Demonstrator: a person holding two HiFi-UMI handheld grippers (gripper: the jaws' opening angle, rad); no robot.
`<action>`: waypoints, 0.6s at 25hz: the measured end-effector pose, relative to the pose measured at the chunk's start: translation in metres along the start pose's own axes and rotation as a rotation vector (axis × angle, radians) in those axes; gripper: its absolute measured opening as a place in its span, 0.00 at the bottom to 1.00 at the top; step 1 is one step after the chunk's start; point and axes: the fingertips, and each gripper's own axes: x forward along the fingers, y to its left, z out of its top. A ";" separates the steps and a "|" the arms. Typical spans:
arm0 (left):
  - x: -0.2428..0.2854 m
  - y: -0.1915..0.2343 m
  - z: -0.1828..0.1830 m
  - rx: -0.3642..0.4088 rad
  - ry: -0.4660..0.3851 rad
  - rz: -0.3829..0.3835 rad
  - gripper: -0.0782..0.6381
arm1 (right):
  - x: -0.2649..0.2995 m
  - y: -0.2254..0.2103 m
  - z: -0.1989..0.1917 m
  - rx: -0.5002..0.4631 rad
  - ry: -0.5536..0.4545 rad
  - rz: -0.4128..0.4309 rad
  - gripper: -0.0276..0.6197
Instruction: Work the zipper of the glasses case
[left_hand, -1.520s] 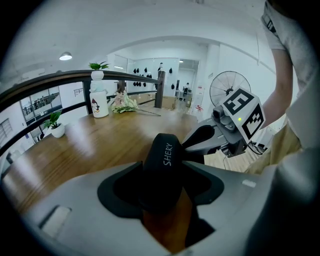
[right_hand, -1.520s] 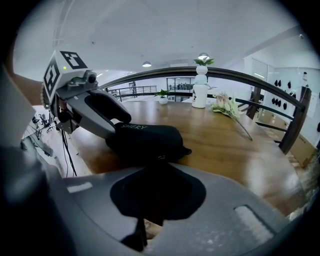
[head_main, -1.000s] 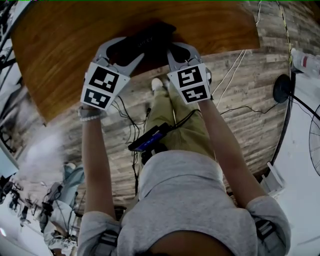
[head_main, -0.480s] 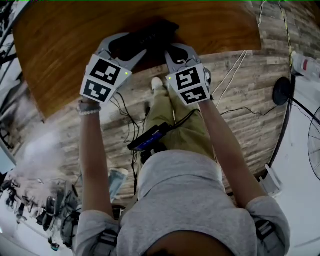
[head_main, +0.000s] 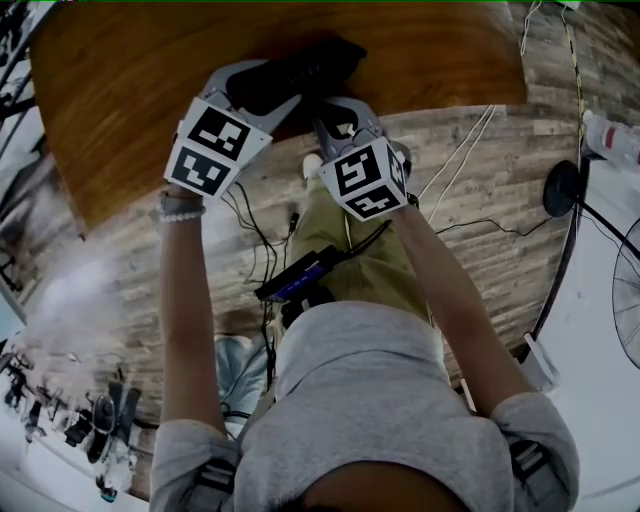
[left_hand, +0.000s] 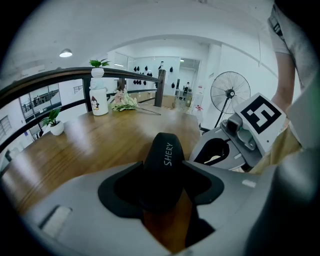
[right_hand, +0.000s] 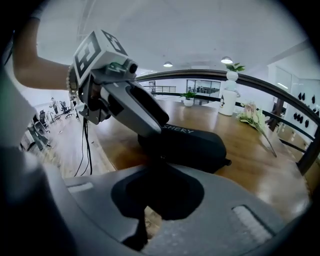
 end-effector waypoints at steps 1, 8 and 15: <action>0.000 0.000 0.000 -0.001 0.000 0.000 0.46 | 0.002 0.004 0.001 -0.012 -0.002 0.009 0.05; -0.001 0.000 0.001 -0.001 -0.002 0.002 0.46 | 0.012 0.031 0.011 -0.086 -0.025 0.055 0.05; -0.003 0.000 0.002 0.012 -0.009 0.007 0.46 | 0.016 0.036 0.015 -0.132 -0.025 0.056 0.05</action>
